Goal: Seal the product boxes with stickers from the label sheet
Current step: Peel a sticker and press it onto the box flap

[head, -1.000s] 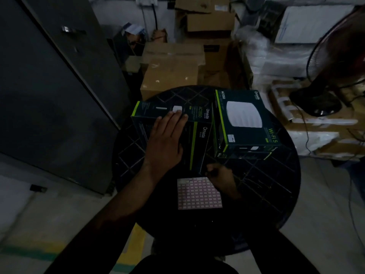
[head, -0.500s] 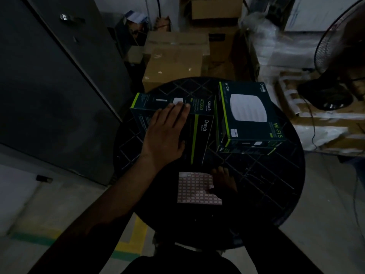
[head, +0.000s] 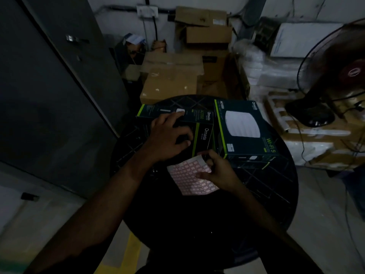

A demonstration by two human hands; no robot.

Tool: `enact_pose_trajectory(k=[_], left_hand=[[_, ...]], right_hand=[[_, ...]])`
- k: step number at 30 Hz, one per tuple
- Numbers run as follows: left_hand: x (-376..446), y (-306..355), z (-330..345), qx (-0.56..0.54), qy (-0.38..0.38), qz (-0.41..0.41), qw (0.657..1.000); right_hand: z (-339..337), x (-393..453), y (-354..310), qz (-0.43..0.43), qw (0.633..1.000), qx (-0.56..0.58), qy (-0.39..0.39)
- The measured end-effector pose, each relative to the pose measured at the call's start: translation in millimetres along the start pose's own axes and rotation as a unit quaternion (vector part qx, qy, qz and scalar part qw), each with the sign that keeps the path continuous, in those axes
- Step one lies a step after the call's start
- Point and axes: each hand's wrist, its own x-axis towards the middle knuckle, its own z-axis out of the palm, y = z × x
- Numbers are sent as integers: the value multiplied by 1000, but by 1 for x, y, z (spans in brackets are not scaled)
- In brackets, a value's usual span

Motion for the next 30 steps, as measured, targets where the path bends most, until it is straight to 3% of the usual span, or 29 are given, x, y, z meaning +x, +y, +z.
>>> enact_pose_trajectory(k=[8, 19, 25, 30], left_hand=[[8, -9, 4, -68, -33, -13, 997], [10, -9, 4, -68, -23, -11, 997], [10, -7, 5, -91, -16, -24, 995], [8, -8, 10, -98, 18, -14, 995]], right_hand=[[-32, 5, -74, -53, 993, 97, 52], [-31, 12, -83, -122, 987, 18, 104], [-29, 18, -81, -103, 988, 11, 116], [-24, 21, -77, -115, 975, -30, 190]])
